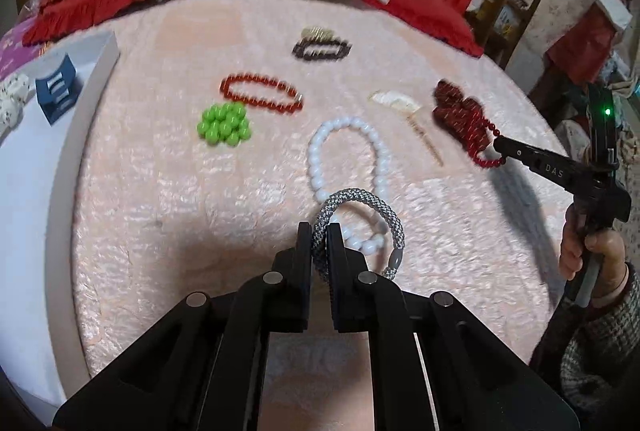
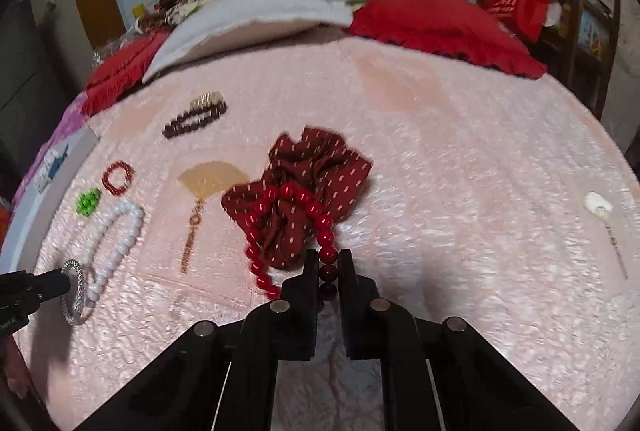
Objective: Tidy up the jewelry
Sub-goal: 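Carry bangle and red bracelet into the white tray and open both grippers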
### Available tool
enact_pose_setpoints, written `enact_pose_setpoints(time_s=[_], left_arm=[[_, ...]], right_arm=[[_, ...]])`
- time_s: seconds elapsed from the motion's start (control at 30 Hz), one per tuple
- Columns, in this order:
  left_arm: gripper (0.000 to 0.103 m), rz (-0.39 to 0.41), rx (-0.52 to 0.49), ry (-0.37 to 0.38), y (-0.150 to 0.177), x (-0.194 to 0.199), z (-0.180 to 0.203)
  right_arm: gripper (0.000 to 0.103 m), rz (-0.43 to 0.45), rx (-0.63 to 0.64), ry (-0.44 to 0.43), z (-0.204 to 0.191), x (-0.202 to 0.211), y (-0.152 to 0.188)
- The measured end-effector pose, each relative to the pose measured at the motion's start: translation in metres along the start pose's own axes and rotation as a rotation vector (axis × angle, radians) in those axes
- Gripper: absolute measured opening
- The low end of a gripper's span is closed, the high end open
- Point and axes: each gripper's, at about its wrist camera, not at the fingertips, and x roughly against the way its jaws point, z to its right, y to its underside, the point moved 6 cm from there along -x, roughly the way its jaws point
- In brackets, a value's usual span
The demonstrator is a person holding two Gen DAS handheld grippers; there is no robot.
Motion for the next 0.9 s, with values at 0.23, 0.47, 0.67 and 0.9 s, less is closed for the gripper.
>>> enact_pose_setpoints(time_s=[0.23, 0.47, 0.67, 0.9], left_arm=[[0.006, 0.123, 0.049, 0.031, -0.013, 0.039, -0.011], [0.006, 0.201, 0.153, 0.002, -0.018, 0.07, -0.048], [0.006, 0.268, 0.25, -0.062, -0.021, 0.097, -0.087], [0.006, 0.292, 0.358, -0.237, -0.015, 0.119, -0.144]], right_arm=[[0.008, 0.091, 0.017, -0.031, -0.015, 0.052, -0.017], [0.008, 0.131, 0.103, -0.102, -0.068, 0.083, -0.03], [0.008, 0.121, 0.183, -0.197, -0.126, 0.091, -0.036], [0.008, 0.104, 0.269, -0.26, -0.187, 0.088, -0.044]])
